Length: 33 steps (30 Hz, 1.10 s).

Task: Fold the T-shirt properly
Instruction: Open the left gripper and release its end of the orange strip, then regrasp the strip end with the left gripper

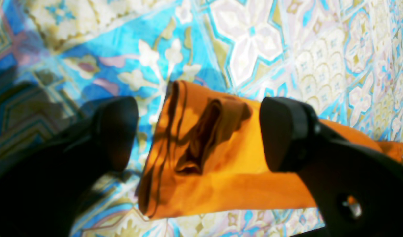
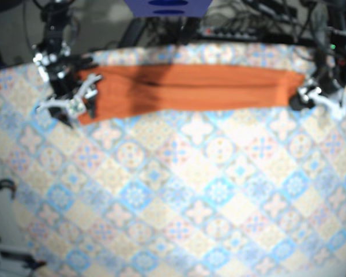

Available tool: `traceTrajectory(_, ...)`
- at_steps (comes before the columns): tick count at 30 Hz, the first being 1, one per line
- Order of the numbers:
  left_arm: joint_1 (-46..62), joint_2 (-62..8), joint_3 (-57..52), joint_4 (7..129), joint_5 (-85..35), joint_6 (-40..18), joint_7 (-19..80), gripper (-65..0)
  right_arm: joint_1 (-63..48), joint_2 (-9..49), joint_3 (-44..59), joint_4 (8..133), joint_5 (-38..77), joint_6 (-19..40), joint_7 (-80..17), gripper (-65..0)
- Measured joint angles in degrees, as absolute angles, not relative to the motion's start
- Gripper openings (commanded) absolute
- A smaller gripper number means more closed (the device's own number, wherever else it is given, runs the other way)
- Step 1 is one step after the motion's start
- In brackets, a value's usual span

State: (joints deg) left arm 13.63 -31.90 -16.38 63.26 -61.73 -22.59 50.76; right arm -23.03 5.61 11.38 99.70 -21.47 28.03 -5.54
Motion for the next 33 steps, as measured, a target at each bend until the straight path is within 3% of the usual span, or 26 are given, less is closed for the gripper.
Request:
traceTrajectory(18,13.37,-31.94,-16.38,63.66,-62.19,-22.94,55.53,-7.4,-23.03,5.58,11.35,99.7,-21.47,28.05,-5.54,-31.2)
traceTrajectory(24,13.34,-35.03,-10.66,63.86,-62.98,-23.0,54.78,-7.4,-23.03,5.58,11.35,99.7,-21.45,28.03,-5.54,-31.2)
traceTrajectory(33,13.34,-35.42,-10.24,64.34,-62.92,-22.96,55.02,-7.4,-23.05,5.58,11.38,99.7,-21.47,28.03,-5.56,-31.2)
